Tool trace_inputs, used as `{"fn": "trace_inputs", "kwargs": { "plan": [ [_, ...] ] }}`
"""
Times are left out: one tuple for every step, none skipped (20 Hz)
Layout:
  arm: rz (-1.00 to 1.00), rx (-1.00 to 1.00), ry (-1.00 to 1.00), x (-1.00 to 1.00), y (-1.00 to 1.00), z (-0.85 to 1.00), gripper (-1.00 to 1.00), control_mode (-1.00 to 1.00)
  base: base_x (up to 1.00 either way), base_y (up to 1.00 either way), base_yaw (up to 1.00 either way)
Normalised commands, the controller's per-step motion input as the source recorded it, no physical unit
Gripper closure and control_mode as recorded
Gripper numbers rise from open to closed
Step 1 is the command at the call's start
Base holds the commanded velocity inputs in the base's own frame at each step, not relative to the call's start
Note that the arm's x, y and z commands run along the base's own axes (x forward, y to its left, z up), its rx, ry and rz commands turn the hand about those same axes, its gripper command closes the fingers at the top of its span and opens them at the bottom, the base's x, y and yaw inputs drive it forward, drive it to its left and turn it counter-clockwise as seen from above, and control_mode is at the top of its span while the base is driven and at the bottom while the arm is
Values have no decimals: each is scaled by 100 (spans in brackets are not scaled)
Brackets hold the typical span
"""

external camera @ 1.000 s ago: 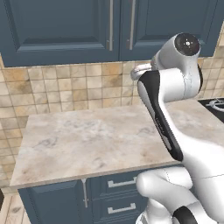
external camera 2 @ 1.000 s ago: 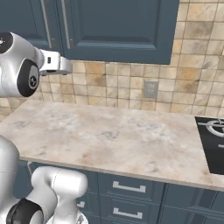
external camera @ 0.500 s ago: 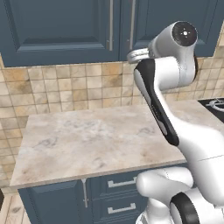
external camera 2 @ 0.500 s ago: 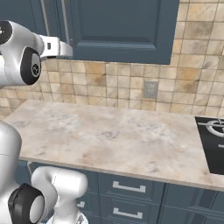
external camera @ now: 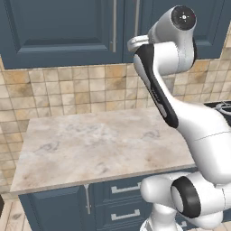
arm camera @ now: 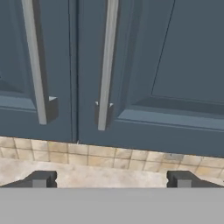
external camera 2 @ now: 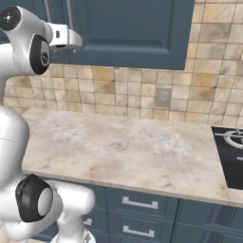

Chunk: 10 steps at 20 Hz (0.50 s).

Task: Open the cabinet and move the ladle to the pot. Then close the cabinet.

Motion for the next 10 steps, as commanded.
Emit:
{"fn": "trace_inputs", "kwargs": {
  "plan": [
    [4, 1, -7, 48, 0, 2, -100, -100, 0, 0, 0],
    [3, 1, -4, 53, 0, 0, -100, -100, 0, 0, 0],
    [4, 1, -1, 61, 0, 0, -100, -100, 0, 0, 0],
    [4, 1, -1, 61, 0, 0, -100, -100, 0, 0, 0],
    [4, 1, 0, 65, 0, 0, -100, -100, 0, 0, 0],
    [3, 0, 0, 62, 0, 0, -100, -100, 0, 0, 0],
    [3, 0, 0, 61, 0, 0, -100, -100, 0, 0, 0],
    [2, 0, 0, 60, 0, 0, -100, -100, 0, 0, 0],
    [0, 0, 0, 59, 0, 0, -100, -100, 0, 0, 0],
    [0, 0, 0, 55, 0, 0, -100, -100, 0, 0, 0]
  ]
}}
